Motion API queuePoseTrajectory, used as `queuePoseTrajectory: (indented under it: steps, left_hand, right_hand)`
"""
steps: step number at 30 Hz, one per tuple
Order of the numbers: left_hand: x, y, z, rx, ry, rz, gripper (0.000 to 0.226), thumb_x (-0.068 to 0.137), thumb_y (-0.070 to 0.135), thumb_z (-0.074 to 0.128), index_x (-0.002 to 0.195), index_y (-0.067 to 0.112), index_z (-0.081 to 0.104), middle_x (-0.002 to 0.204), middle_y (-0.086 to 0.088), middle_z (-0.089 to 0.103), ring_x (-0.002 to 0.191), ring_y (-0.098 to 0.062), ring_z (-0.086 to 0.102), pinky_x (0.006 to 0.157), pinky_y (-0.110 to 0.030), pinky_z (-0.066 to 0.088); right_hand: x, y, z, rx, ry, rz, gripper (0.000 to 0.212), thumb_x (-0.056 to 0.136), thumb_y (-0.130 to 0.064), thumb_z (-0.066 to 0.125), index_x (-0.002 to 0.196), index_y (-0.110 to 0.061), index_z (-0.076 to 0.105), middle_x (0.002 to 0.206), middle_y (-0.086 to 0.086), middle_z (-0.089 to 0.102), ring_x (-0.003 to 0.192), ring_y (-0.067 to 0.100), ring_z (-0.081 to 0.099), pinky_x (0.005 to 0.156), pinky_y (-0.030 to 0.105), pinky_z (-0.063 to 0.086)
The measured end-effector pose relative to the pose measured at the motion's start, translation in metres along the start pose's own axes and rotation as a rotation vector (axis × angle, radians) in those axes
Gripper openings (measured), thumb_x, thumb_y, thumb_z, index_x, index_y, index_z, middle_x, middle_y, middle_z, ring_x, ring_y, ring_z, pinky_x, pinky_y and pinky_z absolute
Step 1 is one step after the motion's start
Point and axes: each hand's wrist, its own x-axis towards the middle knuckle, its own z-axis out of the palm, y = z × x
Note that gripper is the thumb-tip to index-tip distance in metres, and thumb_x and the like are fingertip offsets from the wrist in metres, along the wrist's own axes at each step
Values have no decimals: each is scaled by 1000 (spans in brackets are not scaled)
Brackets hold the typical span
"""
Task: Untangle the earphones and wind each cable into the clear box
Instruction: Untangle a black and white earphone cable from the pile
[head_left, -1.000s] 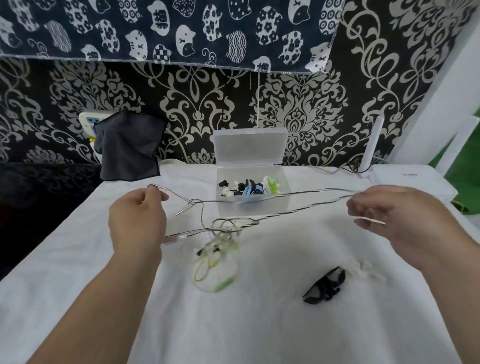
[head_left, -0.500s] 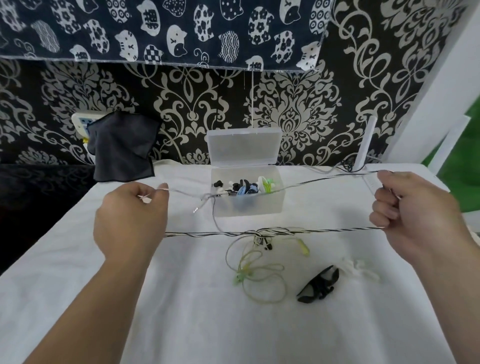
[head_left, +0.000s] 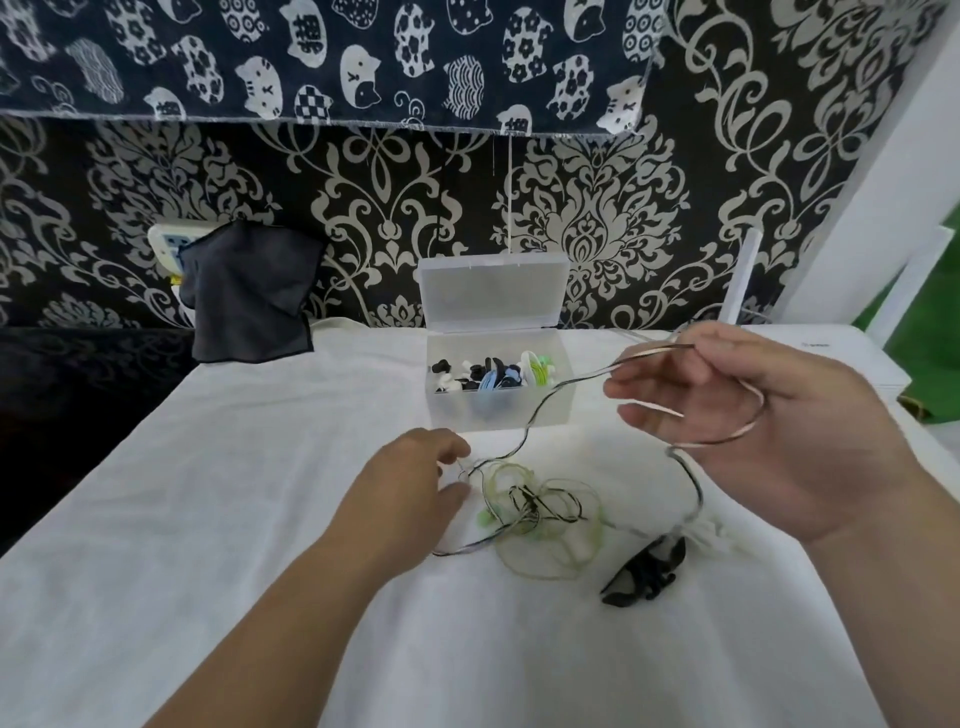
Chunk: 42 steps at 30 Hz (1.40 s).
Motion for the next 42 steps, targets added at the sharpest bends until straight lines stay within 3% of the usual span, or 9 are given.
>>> queuePoseTrajectory:
  steps: [4,11,15,18,24,30,36,39,42]
  left_hand:
    - [1,-1,6,-21,-39,-34,46,87,35,71,129,38,52,120,8,52,104,-10,59,88,-24,46]
    - [2,4,8,-65,39,37,5,93,32,63,88,34,63,103,12,57,89,-4,57,69,-5,35]
    - [4,0,2,-216,23,-12,20,92,30,65,73,29,59,71,11,58,56,-2,47,54,-14,34]
    - [4,2,-5,-403,16,-61,16,94,26,64,78,22,66,58,3,43,47,-10,34,45,-20,30]
    - [-3,18,-16,-599,73,-42,14,95,15,61,89,10,73,59,-4,41,31,-4,32,37,-7,26]
    - [-2,20,-12,-417,184,96,12,86,24,73,83,36,74,58,22,47,54,-4,41,67,-39,53]
    - [-5,24,-11,-422,165,168,12,84,25,76,87,36,77,60,19,44,55,-7,44,73,-48,56]
    - [-6,26,-10,-455,157,138,11,82,25,78,82,36,76,56,17,41,52,-6,39,71,-50,56]
    - [-8,29,-14,-517,122,119,9,78,30,81,83,32,74,51,14,32,51,-7,30,71,-43,59]
  right_hand:
    - [-2,-10,2,255,-263,4,21,93,-14,52,74,-6,58,119,26,66,110,43,65,102,51,48]
    - [-6,-25,-6,387,-117,-7,34,107,-15,28,93,7,49,140,38,45,133,56,38,118,60,16]
    - [0,-24,-18,404,-28,-115,29,102,-22,43,83,-5,58,107,17,70,109,40,64,107,53,41]
    - [0,-24,-21,404,151,-164,22,86,-27,54,65,-20,54,62,-4,48,62,16,56,83,38,57]
    - [2,-1,-30,-485,574,197,26,92,-14,65,71,-16,49,52,0,36,45,17,33,60,38,54]
    - [-3,24,-11,-1340,293,315,42,78,-22,75,111,-40,58,112,-6,54,92,16,58,68,27,42]
    - [3,48,20,-1157,90,0,17,90,-28,69,103,-39,69,104,-27,67,102,-11,57,85,8,40]
    - [5,56,26,-1044,139,-12,12,90,-22,70,81,-30,72,76,-14,73,74,1,67,73,26,53]
    - [6,52,26,-1016,173,-28,19,93,-19,65,78,-27,72,67,-6,71,57,-1,61,59,12,44]
